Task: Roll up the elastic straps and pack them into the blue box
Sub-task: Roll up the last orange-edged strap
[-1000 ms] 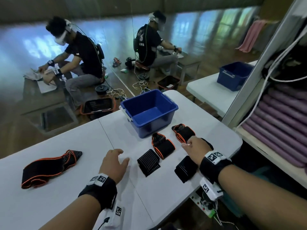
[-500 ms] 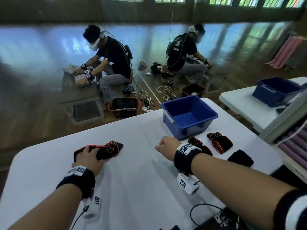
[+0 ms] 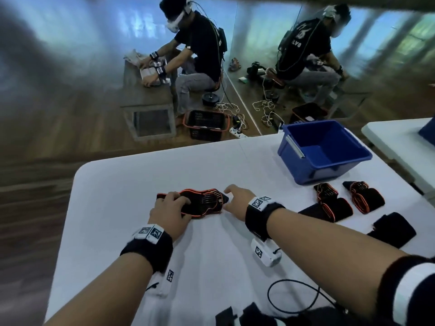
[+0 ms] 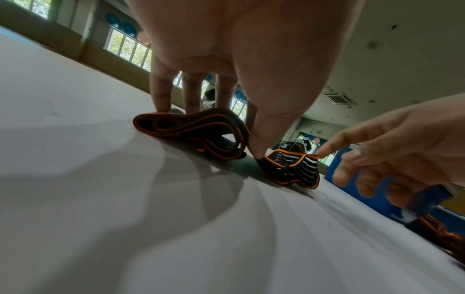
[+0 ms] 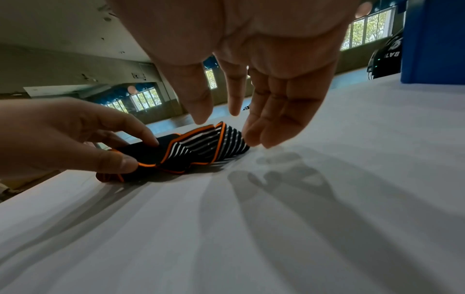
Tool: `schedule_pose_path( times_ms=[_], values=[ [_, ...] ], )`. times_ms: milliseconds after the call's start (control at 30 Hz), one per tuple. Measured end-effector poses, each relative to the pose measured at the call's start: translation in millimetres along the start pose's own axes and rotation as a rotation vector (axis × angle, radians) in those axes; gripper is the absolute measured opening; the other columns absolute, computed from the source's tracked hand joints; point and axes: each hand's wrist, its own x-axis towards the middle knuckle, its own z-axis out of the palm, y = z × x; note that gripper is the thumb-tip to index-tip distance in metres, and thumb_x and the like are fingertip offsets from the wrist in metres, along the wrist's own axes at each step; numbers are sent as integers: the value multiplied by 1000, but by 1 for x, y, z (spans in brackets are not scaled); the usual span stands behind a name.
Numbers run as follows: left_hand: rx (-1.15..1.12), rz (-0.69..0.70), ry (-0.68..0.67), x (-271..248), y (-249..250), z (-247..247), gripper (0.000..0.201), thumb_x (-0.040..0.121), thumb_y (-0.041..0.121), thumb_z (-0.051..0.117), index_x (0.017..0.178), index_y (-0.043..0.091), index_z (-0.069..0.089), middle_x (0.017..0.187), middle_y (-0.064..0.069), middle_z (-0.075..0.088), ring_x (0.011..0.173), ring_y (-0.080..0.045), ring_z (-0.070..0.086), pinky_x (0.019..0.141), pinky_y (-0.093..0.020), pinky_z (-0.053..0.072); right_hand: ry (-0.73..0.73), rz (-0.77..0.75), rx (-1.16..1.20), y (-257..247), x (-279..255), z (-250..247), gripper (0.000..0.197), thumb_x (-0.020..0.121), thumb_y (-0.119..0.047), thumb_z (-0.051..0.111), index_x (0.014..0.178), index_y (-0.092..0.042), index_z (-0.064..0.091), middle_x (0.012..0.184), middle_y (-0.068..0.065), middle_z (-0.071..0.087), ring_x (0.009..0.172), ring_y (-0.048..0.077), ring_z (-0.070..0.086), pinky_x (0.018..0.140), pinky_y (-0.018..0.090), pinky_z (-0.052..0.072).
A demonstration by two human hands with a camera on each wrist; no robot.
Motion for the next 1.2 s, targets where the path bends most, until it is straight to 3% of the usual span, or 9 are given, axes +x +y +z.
schedule_pose_path(
  times_ms=[167, 333, 467, 633, 767, 967, 1033, 1133, 1200],
  values=[
    [37, 51, -19, -10, 1, -2, 42, 88, 42, 62, 129, 38, 58, 150, 5, 41, 131, -28, 43, 106, -44, 38, -19, 12, -113, -7, 5, 18, 59, 88, -35, 60, 145, -30, 41, 142, 11, 44, 119, 32, 56, 97, 36, 47],
    [201, 180, 34, -21, 26, 3, 46, 82, 62, 60, 118, 34, 65, 150, 3, 36, 142, -25, 25, 117, -59, 10, -16, 14, -102, -7, 5, 21, 23, 84, -26, 60, 104, -16, 66, 106, 9, 67, 94, 28, 63, 78, 31, 52],
    [198, 180, -21, -24, 45, 16, 44, 81, 64, 58, 111, 33, 66, 126, 9, 52, 122, -21, 44, 108, -49, 25, 36, 5, 49, -3, -1, 25, 8, 85, -25, 62, 85, -17, 65, 88, 2, 66, 85, 24, 62, 71, 29, 48],
    [-14, 166, 64, -12, 57, 4, 19, 91, 46, 54, 85, 30, 60, 93, 6, 68, 98, -22, 61, 87, -39, 39, 98, -45, 389, -4, -14, 12, 6, 86, -21, 65, 89, -16, 67, 83, 11, 71, 69, 23, 65, 68, 39, 58],
    [-258, 244, 160, 2, 82, -35, 18, 91, 36, 62, 86, 21, 71, 85, -2, 70, 85, -25, 64, 69, -33, 42, 153, -130, 599, -21, -26, -31, 10, 90, -21, 66, 97, -17, 71, 86, 15, 71, 70, 22, 65, 63, 36, 57],
    [-651, 316, 312, 15, 139, -132, 13, 91, 27, 65, 85, 30, 76, 77, 12, 74, 75, -2, 67, 69, -29, 53, 300, -326, 780, -52, -49, -133, 13, 88, -20, 73, 98, -13, 70, 78, 9, 68, 61, 14, 63, 58, 31, 57],
    [-806, 349, 288, 19, 159, -161, 13, 88, 27, 65, 87, 28, 78, 82, 9, 77, 81, -10, 73, 75, -34, 58, 331, -379, 878, -60, -58, -169, 12, 87, -13, 73, 96, -7, 68, 77, 11, 68, 59, 15, 65, 56, 30, 58],
    [-1103, 331, 191, 22, 192, -202, 23, 77, 37, 69, 90, 20, 78, 92, -13, 77, 95, -42, 72, 84, -58, 59, 337, -433, 1010, -67, -75, -221, 6, 92, -1, 63, 88, -6, 65, 73, 12, 65, 58, 17, 64, 51, 28, 58],
    [-1146, 363, 230, 23, 214, -225, 24, 81, 38, 76, 85, 15, 74, 82, -10, 75, 85, -37, 73, 75, -47, 63, 312, -474, 1079, -68, -86, -251, 17, 93, 8, 55, 86, -6, 63, 73, 12, 61, 57, 16, 61, 53, 27, 58]
  ],
)
